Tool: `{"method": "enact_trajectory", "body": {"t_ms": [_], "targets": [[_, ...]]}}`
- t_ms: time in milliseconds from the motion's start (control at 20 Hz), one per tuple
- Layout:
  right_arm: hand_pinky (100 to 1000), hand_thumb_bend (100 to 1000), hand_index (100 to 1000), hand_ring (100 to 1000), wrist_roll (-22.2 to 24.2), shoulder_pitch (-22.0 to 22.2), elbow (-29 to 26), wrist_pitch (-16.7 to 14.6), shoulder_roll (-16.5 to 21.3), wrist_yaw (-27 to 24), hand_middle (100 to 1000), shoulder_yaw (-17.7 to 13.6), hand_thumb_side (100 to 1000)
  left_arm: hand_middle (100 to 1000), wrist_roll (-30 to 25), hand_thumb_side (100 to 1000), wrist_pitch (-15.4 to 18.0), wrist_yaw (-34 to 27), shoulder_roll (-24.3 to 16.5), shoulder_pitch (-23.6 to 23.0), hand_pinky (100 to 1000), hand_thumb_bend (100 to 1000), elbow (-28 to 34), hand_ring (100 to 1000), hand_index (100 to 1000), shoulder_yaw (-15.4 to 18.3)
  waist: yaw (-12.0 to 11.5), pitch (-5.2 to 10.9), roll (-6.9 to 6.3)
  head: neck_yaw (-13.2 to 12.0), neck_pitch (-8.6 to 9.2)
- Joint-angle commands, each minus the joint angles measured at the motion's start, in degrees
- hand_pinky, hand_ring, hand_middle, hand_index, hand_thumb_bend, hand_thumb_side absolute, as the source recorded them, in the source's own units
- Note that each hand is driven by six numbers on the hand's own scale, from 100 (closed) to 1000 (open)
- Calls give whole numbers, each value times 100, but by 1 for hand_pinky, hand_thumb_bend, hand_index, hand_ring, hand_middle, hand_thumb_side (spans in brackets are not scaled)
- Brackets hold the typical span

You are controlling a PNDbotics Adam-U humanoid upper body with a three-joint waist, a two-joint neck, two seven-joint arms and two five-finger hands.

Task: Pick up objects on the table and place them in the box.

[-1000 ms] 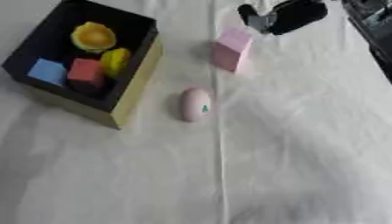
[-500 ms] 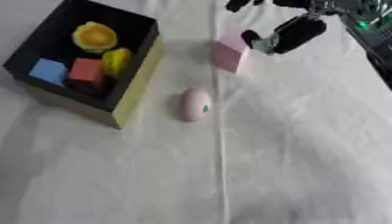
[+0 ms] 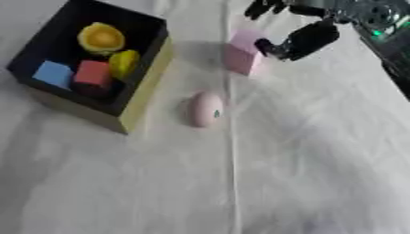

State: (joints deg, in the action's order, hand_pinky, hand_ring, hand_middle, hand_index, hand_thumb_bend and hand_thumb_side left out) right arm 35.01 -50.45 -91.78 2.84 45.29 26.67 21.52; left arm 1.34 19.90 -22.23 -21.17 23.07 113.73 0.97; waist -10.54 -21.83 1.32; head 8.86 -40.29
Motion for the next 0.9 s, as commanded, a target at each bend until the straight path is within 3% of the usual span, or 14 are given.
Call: {"method": "enact_trajectory", "body": {"t_ms": [50, 350, 400, 450, 550, 900], "targets": [[883, 351, 923, 929, 125, -76, 62, -190, 172, 219, 832, -46, 131, 656, 1, 493, -10, -6, -106, 67, 721, 416, 86, 701, 801, 36, 3, 224, 26, -19, 19], [892, 368, 923, 931, 252, -79, 304, -307, 111, 220, 823, -95, 100, 655, -6, 496, -21, 0, -91, 69, 720, 414, 86, 701, 801, 32, 4, 194, 26, -26, 43], [894, 388, 928, 932, 259, -83, 311, -325, 106, 184, 827, -96, 134, 655, -8, 496, -23, 3, -88, 70, 720, 414, 86, 701, 801, 31, 4, 190, 26, -25, 41], [894, 392, 932, 931, 252, -89, 314, -342, 105, 159, 828, -104, 245, 655, -10, 495, -24, 5, -85, 71, 720, 414, 86, 701, 801, 30, 5, 185, 26, -25, 41], [898, 383, 936, 941, 184, -95, 335, -336, 107, 182, 836, -127, 371, 655, -17, 493, -25, 8, -81, 73, 720, 417, 86, 701, 801, 29, 5, 180, 27, -25, 41], [891, 368, 937, 929, -476, -145, 512, -47, 34, 657, 825, -194, 382, 657, -33, 494, -31, 6, -64, 74, 720, 416, 86, 701, 801, 26, 4, 178, 29, -25, 64]]}}
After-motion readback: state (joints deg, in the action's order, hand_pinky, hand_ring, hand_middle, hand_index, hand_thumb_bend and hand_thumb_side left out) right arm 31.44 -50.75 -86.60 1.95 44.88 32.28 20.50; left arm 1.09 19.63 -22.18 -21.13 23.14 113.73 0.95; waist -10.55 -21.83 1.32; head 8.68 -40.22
